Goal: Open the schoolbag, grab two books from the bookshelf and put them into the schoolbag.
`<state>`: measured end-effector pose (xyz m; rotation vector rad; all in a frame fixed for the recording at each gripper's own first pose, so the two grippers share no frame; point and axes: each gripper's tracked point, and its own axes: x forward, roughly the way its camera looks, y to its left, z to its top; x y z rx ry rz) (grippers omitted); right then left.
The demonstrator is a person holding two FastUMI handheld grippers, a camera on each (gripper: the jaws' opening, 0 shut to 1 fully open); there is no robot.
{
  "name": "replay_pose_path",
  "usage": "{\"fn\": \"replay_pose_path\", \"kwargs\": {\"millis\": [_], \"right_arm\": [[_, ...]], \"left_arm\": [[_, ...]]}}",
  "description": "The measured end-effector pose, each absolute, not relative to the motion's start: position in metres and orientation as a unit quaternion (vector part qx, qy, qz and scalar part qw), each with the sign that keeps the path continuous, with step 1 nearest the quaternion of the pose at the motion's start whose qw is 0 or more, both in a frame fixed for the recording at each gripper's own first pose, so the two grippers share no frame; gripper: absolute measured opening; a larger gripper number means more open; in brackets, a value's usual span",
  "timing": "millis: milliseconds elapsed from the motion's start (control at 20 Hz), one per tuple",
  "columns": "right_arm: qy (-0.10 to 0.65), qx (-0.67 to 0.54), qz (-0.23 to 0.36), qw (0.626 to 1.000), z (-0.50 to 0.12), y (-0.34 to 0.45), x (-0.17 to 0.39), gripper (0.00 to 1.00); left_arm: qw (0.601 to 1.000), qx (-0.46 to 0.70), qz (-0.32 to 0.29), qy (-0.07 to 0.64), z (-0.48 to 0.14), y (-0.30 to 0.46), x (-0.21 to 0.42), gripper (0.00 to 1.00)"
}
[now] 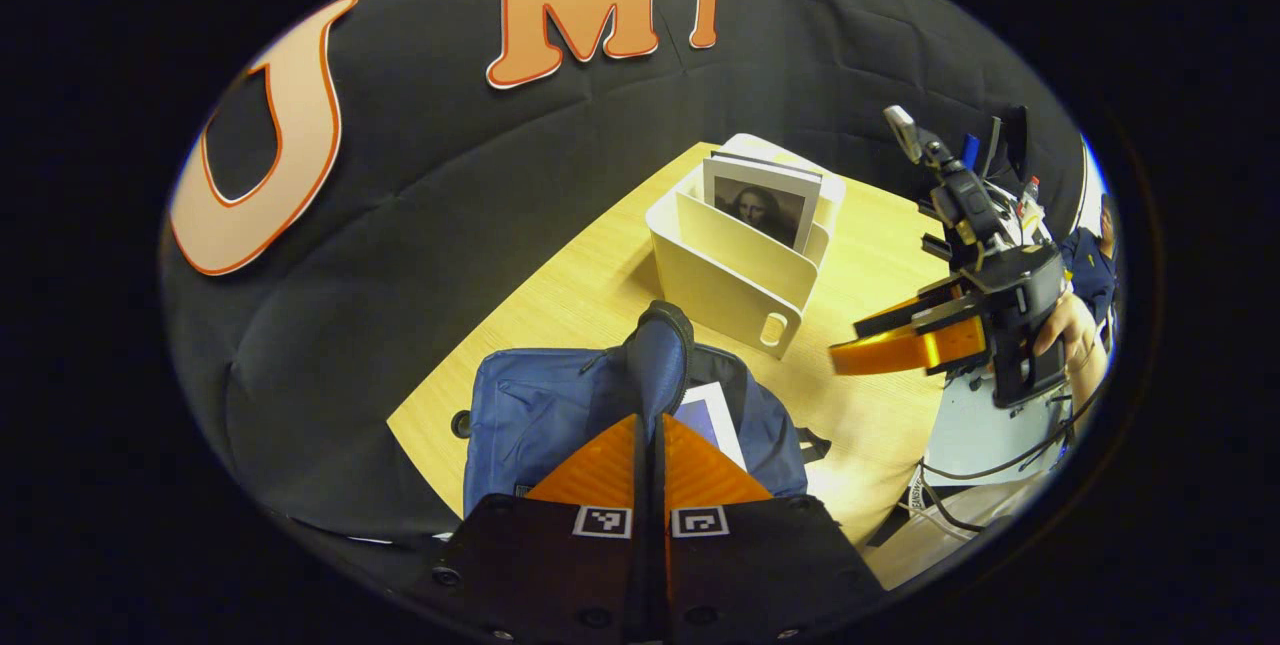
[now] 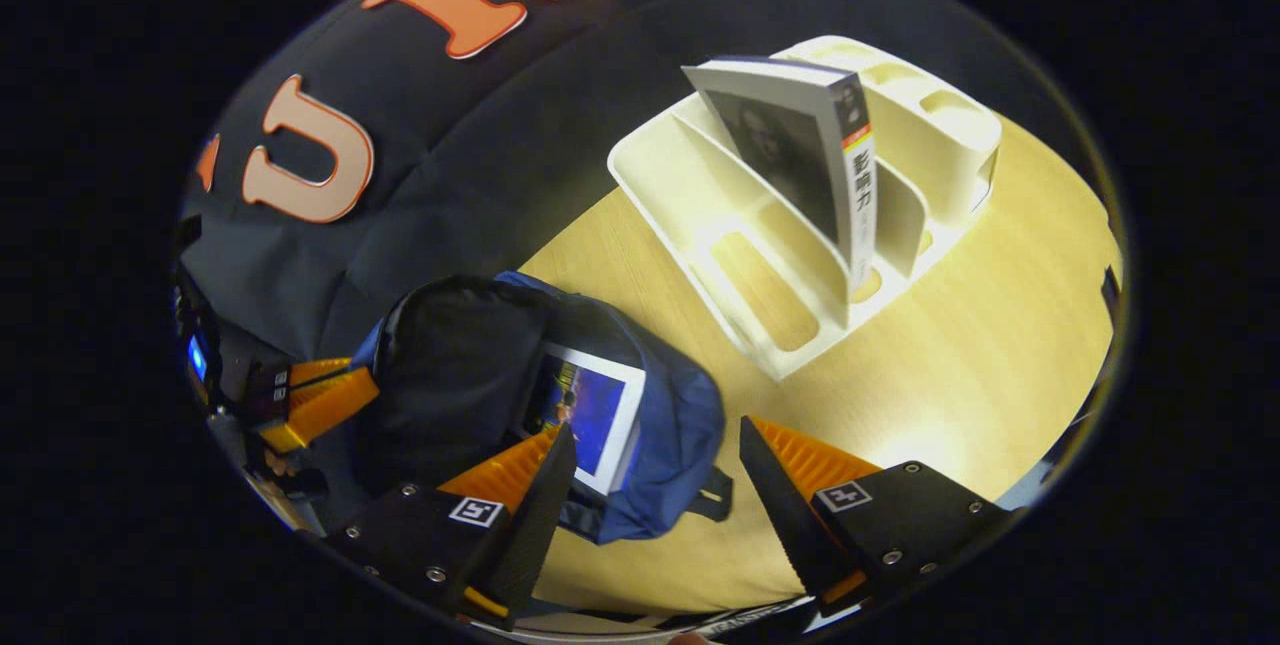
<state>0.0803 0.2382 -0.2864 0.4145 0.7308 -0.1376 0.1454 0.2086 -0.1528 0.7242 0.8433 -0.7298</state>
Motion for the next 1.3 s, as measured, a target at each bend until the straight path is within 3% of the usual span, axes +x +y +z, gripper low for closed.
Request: {"fn": "replay_pose_path", "kwargs": {"millis": [200,450,950,1300], "right_arm": [[0.376,0.112,-0.115,0.912,-0.262,0.169,0.044,0.97],[0.390,0.033,-0.125,0.912,-0.199,0.125,0.053,0.97],[0.457,-0.044,-0.069,0.886,-0.115,0.107,0.161,0.98],[0.517,-0.057,-0.066,0.852,-0.147,0.094,0.231,0.98]], "left_arm": [[0.783,0.339,-0.344,0.391,-0.157,0.208,0.143,0.01],[0.781,0.342,-0.344,0.394,-0.162,0.205,0.141,0.01],[0.793,0.315,-0.322,0.411,-0.171,0.212,0.146,0.01],[0.802,0.296,-0.300,0.423,-0.175,0.222,0.152,0.01]]}}
